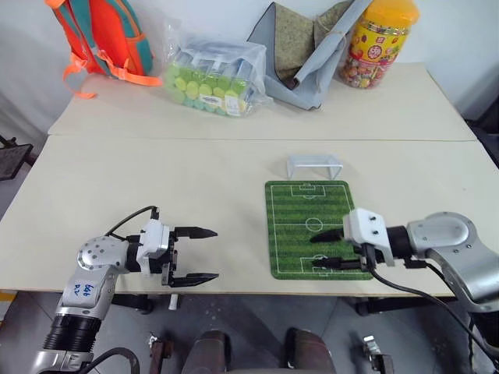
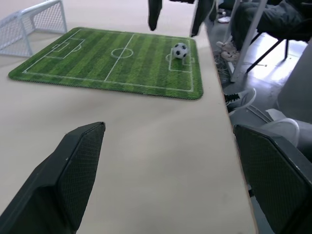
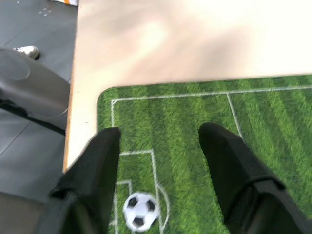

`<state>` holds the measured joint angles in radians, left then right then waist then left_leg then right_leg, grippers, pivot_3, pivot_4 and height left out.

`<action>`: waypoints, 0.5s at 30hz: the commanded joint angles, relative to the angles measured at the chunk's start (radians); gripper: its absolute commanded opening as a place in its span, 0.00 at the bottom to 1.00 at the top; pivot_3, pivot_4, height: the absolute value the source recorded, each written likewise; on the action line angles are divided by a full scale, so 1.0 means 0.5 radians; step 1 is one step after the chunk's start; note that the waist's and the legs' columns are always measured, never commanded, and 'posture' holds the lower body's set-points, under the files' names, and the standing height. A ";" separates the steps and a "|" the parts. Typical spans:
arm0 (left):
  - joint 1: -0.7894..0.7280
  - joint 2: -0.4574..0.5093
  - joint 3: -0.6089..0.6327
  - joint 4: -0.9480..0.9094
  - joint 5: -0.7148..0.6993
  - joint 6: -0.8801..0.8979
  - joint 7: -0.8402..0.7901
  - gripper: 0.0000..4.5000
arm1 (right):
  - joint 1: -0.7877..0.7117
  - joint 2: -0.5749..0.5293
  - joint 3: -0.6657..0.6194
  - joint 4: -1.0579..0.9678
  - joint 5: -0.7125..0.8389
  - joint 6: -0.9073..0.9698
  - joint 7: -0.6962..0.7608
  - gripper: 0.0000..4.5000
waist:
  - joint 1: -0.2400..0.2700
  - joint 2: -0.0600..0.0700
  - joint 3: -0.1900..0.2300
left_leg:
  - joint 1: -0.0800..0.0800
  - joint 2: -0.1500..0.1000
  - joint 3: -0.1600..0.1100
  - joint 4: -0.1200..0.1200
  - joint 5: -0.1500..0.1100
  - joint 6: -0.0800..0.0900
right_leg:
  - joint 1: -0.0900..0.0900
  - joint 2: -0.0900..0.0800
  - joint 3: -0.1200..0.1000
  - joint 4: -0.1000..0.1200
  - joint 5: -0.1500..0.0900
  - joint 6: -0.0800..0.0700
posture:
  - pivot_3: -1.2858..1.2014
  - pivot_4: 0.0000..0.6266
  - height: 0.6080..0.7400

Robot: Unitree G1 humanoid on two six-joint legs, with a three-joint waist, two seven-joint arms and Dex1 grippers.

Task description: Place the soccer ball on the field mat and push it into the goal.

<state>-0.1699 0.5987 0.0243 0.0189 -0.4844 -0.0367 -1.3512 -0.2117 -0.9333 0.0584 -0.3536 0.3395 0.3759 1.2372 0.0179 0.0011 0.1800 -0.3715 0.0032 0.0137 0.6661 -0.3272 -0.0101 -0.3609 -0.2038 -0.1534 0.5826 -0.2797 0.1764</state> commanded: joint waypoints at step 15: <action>0.200 -0.035 0.146 0.117 -0.268 -0.252 -0.361 1.00 | 0.268 0.069 0.017 0.090 -0.042 -0.208 -0.023 0.00 | 0.007 0.000 0.000 | 0.001 0.002 0.002 0.002 -0.001 0.000 | 0.001 0.001 0.001 -0.001 0.000 0.000 | 0.52 0.24 1.00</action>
<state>-0.0759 0.5756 0.0800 0.0985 -0.5949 -0.1580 -1.5004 -0.0679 -0.9108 0.0574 -0.3210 0.3294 0.3006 1.2274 0.0213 0.0010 0.1801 -0.3707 0.0040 0.0146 0.6670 -0.3278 -0.0100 -0.3604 -0.2030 -0.1530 0.5823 -0.2797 0.1764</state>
